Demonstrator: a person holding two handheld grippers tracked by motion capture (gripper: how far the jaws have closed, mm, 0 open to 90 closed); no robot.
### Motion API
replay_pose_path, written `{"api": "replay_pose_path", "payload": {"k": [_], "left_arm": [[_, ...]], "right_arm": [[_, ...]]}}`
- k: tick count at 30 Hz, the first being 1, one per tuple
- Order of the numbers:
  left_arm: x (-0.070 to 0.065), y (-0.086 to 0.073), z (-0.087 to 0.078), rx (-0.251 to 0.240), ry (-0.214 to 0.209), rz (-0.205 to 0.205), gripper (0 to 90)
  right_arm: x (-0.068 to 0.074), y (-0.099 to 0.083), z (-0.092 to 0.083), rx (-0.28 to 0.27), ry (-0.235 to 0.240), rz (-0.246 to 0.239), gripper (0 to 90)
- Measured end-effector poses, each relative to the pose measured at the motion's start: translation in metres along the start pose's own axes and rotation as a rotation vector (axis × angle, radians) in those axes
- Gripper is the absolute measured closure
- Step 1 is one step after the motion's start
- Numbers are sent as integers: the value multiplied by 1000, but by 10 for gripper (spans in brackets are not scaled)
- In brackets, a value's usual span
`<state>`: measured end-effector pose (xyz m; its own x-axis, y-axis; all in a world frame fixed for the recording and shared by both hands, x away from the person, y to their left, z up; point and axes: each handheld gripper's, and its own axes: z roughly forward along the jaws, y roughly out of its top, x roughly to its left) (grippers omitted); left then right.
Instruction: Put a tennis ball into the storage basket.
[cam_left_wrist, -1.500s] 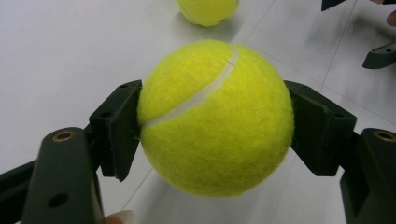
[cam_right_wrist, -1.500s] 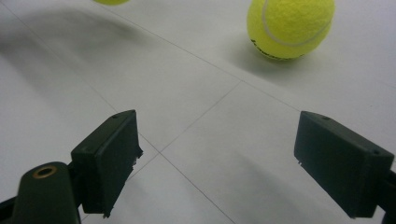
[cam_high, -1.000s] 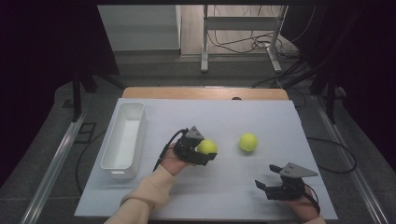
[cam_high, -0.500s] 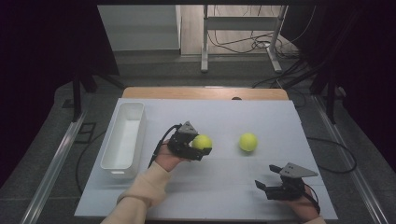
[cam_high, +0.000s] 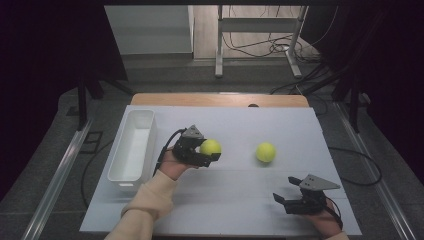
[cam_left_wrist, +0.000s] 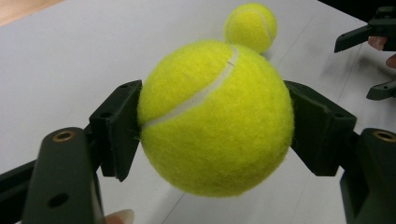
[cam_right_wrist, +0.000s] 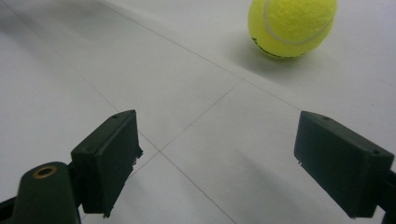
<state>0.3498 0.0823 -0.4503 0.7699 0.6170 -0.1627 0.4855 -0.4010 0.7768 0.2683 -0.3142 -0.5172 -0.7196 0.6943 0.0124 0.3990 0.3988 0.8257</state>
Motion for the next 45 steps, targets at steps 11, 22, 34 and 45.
{"api": "replay_pose_path", "payload": {"k": [11, 22, 34, 45], "left_arm": [[7, 1, -11, -23, 14, -13, 261], [13, 1, -21, -45, 27, -25, 261], [21, 8, -31, -60, 53, -32, 262], [38, 14, -43, -55, 101, -55, 262]], "right_arm": [[0, 0, 0, -3, 3, 0, 147], [0, 0, 0, -6, 4, 2, 147], [0, 0, 0, -11, 2, 6, 147], [0, 1, -1, -14, 6, 4, 147]]}}
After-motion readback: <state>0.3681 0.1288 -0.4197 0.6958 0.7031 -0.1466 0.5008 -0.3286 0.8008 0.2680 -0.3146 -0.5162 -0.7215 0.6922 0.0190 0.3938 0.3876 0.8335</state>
